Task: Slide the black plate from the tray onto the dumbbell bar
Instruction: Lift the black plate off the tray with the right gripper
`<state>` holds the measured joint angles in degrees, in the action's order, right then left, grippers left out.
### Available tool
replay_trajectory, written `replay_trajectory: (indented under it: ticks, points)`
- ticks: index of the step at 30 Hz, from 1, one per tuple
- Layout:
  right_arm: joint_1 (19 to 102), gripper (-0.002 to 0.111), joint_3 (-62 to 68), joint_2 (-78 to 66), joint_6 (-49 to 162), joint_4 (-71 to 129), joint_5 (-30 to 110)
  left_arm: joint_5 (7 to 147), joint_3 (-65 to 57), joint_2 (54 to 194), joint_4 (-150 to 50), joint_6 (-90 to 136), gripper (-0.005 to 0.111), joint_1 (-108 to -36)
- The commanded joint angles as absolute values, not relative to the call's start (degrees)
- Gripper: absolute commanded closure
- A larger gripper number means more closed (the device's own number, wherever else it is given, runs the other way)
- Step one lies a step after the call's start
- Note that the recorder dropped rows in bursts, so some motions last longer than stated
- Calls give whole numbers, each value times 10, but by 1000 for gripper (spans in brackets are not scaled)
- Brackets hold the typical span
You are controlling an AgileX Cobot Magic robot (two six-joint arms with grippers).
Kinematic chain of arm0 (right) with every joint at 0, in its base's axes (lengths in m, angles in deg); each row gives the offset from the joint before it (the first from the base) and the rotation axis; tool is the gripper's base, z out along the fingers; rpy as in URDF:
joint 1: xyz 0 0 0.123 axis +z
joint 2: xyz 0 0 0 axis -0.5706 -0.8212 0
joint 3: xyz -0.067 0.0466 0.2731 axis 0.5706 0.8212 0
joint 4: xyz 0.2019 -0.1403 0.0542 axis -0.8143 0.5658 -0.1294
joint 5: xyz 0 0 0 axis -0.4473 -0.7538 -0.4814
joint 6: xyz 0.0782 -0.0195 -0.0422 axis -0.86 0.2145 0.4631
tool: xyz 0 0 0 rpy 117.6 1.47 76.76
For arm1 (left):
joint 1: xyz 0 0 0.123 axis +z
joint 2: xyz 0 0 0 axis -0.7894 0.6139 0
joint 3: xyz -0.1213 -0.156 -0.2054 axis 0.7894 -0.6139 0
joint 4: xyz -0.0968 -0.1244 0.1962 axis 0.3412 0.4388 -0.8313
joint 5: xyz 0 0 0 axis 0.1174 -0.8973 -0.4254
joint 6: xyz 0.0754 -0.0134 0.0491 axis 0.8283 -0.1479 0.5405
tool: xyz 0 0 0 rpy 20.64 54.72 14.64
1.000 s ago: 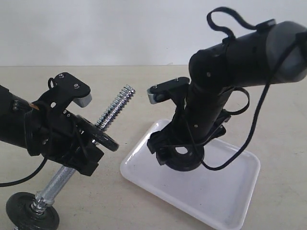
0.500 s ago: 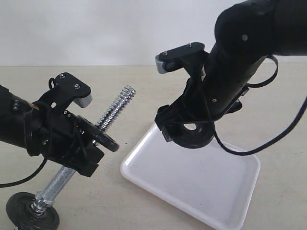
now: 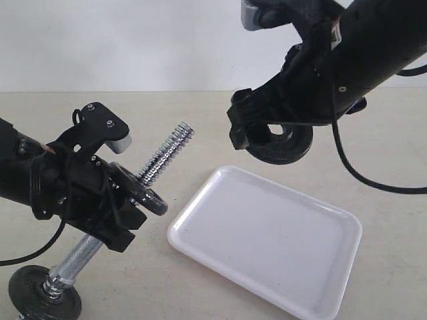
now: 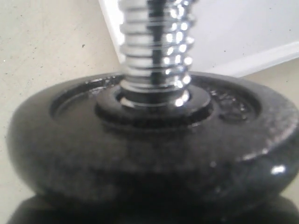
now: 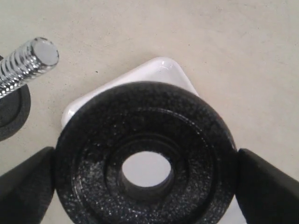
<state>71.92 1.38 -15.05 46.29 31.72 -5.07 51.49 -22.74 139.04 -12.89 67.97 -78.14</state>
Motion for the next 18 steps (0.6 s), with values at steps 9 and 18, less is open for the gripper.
replay_trajectory:
  ticks: [9,18]
  points:
    - [720,108,13,-121,457,295,-35,560,-212,1365,-112,734,102,-782]
    - [720,108,13,-121,462,283,-43,580,-212,1365,-112,786,102,-782]
